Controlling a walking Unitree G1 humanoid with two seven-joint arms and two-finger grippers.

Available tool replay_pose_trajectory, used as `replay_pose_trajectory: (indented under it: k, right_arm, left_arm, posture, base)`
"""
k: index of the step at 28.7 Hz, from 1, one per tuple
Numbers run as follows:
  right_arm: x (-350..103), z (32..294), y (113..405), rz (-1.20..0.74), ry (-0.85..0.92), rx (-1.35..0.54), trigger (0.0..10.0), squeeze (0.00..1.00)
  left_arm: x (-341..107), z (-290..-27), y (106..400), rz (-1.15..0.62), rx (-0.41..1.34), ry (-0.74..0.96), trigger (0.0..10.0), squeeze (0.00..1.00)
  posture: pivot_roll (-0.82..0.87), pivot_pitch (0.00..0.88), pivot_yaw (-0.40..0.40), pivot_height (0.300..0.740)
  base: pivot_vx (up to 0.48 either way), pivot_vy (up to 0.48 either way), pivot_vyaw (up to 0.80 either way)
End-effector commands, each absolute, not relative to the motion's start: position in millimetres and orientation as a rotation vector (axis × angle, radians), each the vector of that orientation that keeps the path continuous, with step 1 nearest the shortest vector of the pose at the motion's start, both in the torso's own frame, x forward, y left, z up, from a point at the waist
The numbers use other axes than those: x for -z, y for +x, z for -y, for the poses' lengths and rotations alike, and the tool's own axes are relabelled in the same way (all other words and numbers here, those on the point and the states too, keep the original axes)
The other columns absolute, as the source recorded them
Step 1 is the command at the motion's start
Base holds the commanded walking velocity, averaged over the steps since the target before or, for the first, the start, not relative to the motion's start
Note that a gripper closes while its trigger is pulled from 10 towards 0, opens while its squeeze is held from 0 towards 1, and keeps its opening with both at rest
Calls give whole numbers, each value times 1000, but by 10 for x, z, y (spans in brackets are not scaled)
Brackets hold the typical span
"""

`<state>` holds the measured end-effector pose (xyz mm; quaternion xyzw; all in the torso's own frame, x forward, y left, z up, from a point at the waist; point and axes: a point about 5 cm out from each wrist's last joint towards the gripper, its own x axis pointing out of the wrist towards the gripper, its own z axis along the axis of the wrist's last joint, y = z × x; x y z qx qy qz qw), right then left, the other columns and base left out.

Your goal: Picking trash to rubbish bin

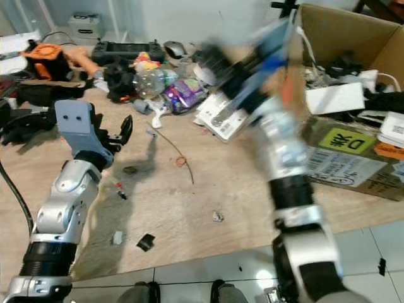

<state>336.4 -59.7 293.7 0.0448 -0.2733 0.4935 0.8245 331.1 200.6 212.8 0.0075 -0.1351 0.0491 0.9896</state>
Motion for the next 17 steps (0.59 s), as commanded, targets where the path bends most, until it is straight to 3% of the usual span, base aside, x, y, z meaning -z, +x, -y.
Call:
replay_pose_trajectory:
  k: [1,7,12,17]
  right_arm:
    - [-2928,494,3277,596,105,-1118,10000,0]
    - [-2781,336,3301,543,136,-1104,10000,0]
    - [-2266,314,3371,313,94,-964,10000,0]
    - [-2113,338,3258,275,144,-954,10000,0]
  left_arm:
    - [-2174,-2059,3289,303,-153,35,10000,0]
    - [-2207,-2267,3194,327,-272,67,10000,0]
    - [-2171,-2272,3140,310,-145,112,10000,0]
    - [-2187,-2411,3039,322,-98,123,10000,0]
  posture:
    - [91,211,-93,740]
    - [90,205,-120,740]
    - [95,221,-140,740]
    - [100,234,-166,740]
  base:
    - [0,0,0]
    - [0,0,0]
    - [0,0,0]
    - [0,0,0]
